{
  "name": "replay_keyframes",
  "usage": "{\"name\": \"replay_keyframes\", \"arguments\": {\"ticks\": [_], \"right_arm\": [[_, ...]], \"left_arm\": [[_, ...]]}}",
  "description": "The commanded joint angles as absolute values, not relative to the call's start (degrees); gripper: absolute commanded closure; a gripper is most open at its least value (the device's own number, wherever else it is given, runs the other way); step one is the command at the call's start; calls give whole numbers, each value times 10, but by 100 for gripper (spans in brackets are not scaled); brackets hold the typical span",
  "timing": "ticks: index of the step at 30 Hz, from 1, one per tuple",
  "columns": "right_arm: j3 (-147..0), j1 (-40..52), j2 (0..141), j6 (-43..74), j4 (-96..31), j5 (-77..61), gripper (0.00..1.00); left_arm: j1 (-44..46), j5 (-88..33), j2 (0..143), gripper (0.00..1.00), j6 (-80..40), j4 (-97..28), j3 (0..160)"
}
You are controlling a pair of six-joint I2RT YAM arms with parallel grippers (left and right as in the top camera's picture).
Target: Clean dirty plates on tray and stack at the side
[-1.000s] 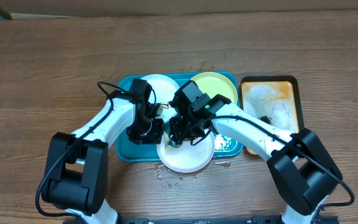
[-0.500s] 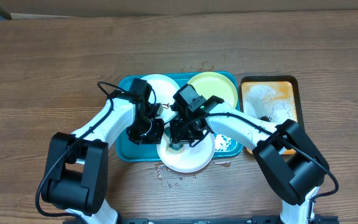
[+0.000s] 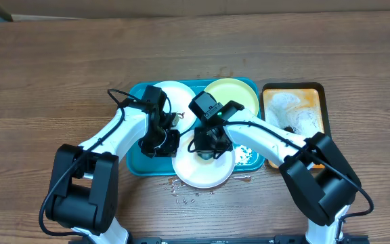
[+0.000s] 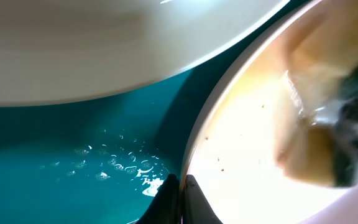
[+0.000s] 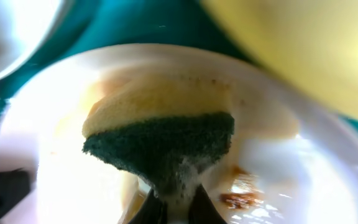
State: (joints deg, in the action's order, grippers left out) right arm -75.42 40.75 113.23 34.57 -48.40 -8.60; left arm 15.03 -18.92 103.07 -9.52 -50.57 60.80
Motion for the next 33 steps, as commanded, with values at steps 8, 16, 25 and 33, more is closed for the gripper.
{"name": "replay_keyframes", "arguments": {"ticks": [8, 16, 25, 33], "right_arm": [[-727, 384, 1160, 352, -574, 95, 96], [-740, 385, 1099, 300, -586, 167, 96], [-759, 371, 971, 300, -579, 180, 96], [-759, 320, 945, 304, -611, 179, 96]], "left_arm": [[151, -174, 1039, 96, -105, -509, 616], [151, -174, 1039, 96, -105, -509, 616], [151, -174, 1039, 96, -105, -509, 616], [151, -174, 1039, 96, -105, -514, 616]]}}
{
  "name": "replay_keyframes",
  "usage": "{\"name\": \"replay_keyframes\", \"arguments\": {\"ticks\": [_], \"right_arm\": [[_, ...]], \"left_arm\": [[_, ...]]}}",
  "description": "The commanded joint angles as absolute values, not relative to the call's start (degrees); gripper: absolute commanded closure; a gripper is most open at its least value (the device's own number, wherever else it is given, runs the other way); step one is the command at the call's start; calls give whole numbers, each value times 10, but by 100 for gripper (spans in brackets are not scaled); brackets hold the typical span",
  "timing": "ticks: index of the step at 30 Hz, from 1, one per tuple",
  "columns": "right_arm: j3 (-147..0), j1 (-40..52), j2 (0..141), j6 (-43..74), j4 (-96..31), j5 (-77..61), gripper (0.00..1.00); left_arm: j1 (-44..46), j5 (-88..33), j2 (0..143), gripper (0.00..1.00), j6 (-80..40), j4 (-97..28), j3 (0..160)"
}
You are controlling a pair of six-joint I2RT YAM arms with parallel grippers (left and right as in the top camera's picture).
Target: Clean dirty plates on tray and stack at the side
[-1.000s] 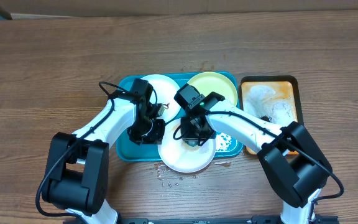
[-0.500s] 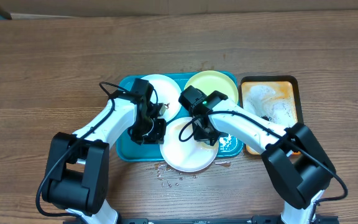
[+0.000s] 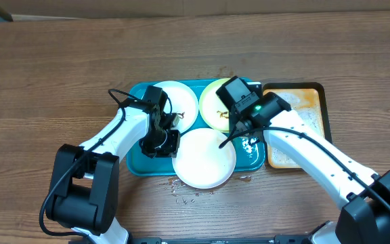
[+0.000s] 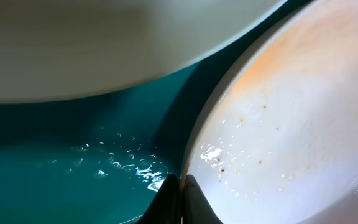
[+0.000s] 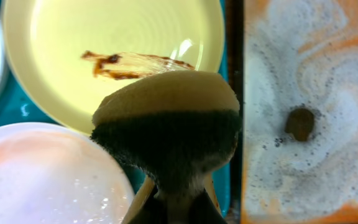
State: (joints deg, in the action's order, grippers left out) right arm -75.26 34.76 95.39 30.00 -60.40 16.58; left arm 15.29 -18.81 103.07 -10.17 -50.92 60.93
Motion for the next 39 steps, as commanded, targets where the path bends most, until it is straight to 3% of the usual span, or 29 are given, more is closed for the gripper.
{"name": "replay_keyframes", "arguments": {"ticks": [1, 7, 21, 39], "right_arm": [[-758, 307, 945, 309, -617, 179, 96], [-758, 209, 945, 310, -633, 131, 96], [-712, 3, 945, 153, -590, -64, 96], [-572, -26, 945, 145, -449, -93, 96]], "left_arm": [[151, -174, 1039, 96, -105, -516, 616], [150, -173, 1023, 96, -105, -537, 627], [151, -41, 879, 96, -151, -584, 654], [181, 140, 787, 96, -199, -578, 654]]}}
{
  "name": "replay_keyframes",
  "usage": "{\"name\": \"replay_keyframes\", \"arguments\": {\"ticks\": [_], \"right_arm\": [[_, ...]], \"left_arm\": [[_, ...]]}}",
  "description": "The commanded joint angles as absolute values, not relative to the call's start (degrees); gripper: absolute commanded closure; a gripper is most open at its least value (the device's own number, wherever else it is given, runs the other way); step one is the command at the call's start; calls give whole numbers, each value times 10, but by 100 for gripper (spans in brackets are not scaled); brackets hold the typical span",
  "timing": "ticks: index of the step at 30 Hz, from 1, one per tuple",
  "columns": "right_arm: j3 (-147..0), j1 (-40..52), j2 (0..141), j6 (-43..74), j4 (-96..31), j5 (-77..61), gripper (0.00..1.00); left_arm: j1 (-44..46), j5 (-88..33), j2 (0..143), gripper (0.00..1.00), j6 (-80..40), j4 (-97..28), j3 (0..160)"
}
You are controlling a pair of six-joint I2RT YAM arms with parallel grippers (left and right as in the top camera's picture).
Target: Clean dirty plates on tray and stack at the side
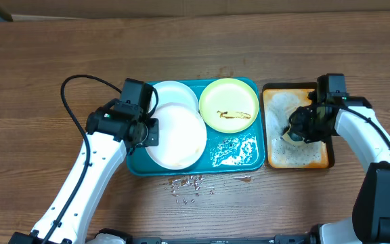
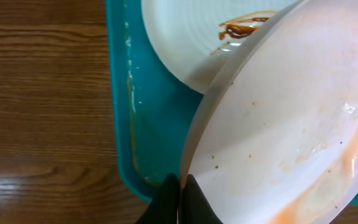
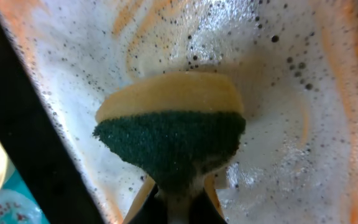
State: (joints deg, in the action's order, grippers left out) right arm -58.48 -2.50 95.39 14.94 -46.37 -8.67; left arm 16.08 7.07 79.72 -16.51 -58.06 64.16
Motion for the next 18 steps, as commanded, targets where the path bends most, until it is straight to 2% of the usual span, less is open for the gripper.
{"name": "replay_keyframes", "arguments": {"ticks": [1, 10, 18], "right_arm": [[-566, -26, 945, 145, -439, -91, 96], [-501, -26, 945, 145, -342, -60, 96], [-460, -26, 946, 160, -296, -81, 96]], "left_arm": [[190, 156, 787, 96, -208, -578, 654], [340, 355, 787, 96, -260, -579, 654], [424, 447, 787, 96, -260, -581, 654]]}}
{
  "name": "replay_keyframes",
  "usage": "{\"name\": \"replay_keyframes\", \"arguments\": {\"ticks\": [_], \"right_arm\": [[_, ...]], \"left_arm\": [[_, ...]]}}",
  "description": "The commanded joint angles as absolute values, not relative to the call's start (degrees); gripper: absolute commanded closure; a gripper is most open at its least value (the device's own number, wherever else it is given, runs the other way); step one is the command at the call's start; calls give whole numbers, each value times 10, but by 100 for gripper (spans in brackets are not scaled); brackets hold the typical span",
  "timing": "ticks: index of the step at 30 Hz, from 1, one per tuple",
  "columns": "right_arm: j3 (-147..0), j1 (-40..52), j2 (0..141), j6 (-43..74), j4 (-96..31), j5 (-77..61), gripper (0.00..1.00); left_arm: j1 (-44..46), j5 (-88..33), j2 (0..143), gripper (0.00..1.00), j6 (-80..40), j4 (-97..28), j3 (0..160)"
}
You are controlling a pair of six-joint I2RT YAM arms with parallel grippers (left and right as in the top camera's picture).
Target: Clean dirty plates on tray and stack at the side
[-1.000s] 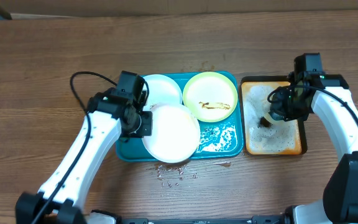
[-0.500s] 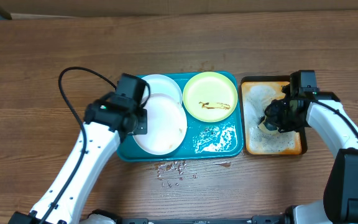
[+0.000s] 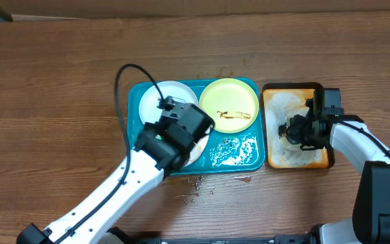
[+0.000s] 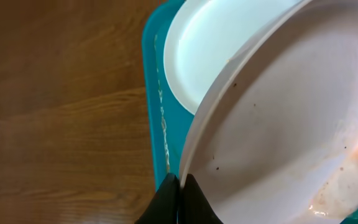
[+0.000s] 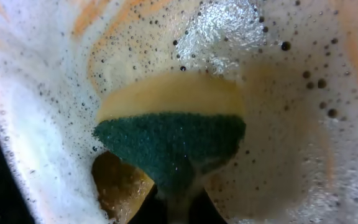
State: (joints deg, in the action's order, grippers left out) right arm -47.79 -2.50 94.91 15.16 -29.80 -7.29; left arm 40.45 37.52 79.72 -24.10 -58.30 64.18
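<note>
My left gripper [image 4: 178,185] is shut on the rim of a white plate [image 4: 278,124] with faint orange traces, held tilted above the teal tray [image 4: 155,106]. In the overhead view the left wrist [image 3: 178,131] hides most of that plate. A second white plate [image 3: 156,102] lies at the tray's back left. Beside it lies a yellow-green plate [image 3: 230,105] with a brown smear. My right gripper [image 5: 178,196] is shut on a yellow and green sponge [image 5: 169,127], pressed into foam in the orange tray [image 3: 320,91].
Soapy water pools on the teal tray's front right [image 3: 234,150]. Droplets [image 3: 188,181] speckle the wooden table just in front of the tray. A brown lump [image 5: 118,180] sits in the foam beside the sponge.
My left arm has swung so that its wrist now covers the held plate over the tray's left middle. The right gripper's sponge sits lower in the foam, next to a brown lump.
First the sponge was on the white plate at the tray's front edge, with my left gripper holding its rim. Then the sponge hung over the yellow-green plate. Later it was in the orange tray and the plate was raised over the tray's left, where it stays held.
</note>
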Motion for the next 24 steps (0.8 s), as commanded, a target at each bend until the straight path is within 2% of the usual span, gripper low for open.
{"name": "replay_keyframes", "arguments": {"ticks": [1, 7, 10, 18, 24], "right_arm": [[-460, -26, 946, 161, -293, -100, 96], [-483, -27, 945, 145, -291, -232, 96], [-510, -27, 944, 145, -305, -250, 96], [-559, -45, 944, 145, -367, -257, 96], [-544, -46, 945, 146, -399, -175, 96]], "left_arm": [[430, 452, 787, 96, -260, -581, 654], [443, 466, 787, 96, -260, -582, 654], [443, 472, 787, 96, -260, -583, 654], [443, 487, 787, 96, -261, -581, 654], [444, 488, 787, 96, -259, -583, 654]]}}
